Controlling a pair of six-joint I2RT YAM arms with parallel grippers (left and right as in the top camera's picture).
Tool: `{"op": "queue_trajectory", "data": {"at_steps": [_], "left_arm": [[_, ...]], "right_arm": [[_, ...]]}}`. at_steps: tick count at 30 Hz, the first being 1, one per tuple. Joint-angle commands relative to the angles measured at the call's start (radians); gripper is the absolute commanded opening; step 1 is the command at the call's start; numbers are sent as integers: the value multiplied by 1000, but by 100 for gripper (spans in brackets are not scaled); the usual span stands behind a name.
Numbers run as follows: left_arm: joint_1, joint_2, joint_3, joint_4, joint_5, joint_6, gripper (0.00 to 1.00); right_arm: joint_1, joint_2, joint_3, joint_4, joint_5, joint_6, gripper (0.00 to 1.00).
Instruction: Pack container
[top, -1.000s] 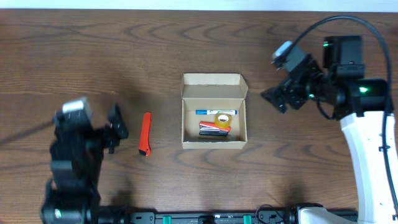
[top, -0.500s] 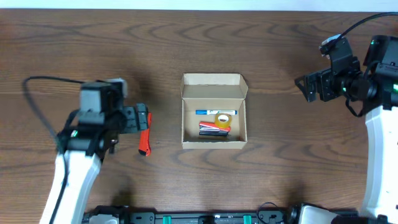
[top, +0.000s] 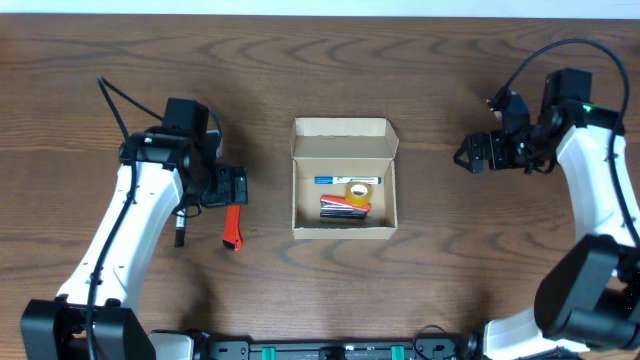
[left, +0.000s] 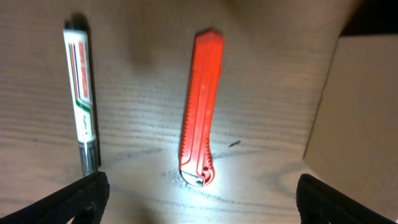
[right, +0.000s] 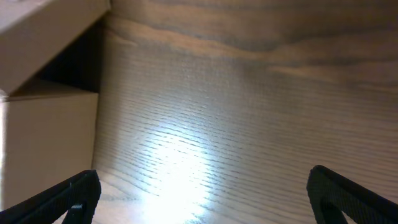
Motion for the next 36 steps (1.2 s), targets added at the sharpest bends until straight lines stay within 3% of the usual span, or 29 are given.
{"op": "queue_trajectory", "data": {"at_steps": [1,11,23,36], "left_arm": [[-5,13,19,-8,6,29,95],[-53,13,18,-20,22,101,95],[-98,13,18,-15,-24,101,95],[-98,27,-35,10,-46,101,95]], "right_arm": [[-7,34,-5,7,16,33,99],[-39,21,-4,32,319,239,99],[-154,-75,-4,39,324,268,99],[-153,-81,-4,27,299,268,99]]}}
